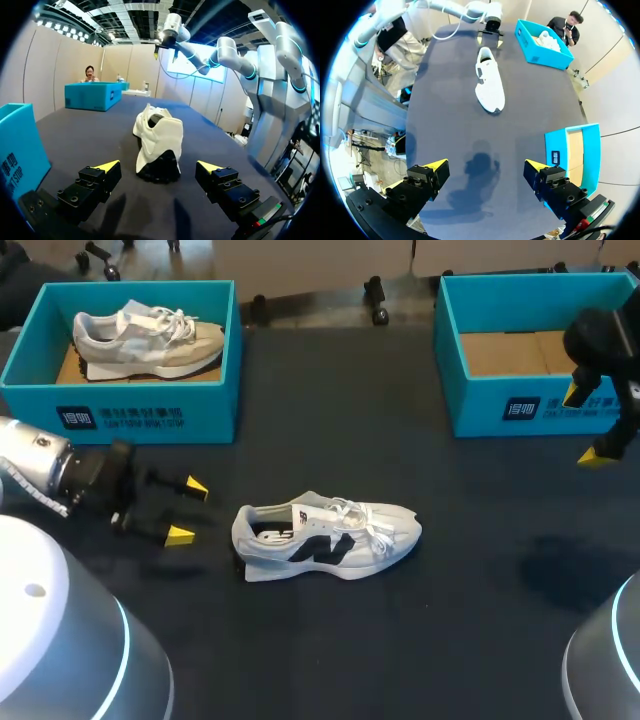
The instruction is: Take the shoe out of the shoebox, open the shoe tongue, remove and reinsert the insole, then place the shoe into the shoebox
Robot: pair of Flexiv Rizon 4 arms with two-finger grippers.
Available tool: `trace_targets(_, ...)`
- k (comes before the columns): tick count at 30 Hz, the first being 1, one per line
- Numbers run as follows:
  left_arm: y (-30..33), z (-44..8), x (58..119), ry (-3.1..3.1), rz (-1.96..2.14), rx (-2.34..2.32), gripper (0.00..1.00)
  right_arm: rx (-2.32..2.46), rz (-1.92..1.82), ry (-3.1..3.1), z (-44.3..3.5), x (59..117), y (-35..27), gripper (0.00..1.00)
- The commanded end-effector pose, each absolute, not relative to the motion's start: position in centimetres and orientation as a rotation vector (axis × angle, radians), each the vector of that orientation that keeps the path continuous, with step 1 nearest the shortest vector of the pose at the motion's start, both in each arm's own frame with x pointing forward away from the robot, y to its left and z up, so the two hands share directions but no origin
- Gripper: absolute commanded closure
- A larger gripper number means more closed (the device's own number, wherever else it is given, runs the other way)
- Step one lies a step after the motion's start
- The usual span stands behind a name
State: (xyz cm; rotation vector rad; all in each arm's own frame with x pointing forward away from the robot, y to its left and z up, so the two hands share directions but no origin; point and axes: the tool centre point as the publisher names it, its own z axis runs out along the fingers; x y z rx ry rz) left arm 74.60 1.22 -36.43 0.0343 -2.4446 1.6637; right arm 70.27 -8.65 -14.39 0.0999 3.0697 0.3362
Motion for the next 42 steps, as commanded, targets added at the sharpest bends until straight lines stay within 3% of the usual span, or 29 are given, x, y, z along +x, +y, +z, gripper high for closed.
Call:
trace_targets(1, 0.6, -36.8, 73.6, -2.484, 1.690, 0.091, 0.00, 0.101, 0.333, 3.073, -14.4, 70.4, -8.6, 0.00)
trace_targets(42, -5.2, -40.4, 71.1, -2.536, 1.797, 0.100, 0.00, 0.101, 0.333, 3.073, -14.4, 70.4, -8.6, 0.00)
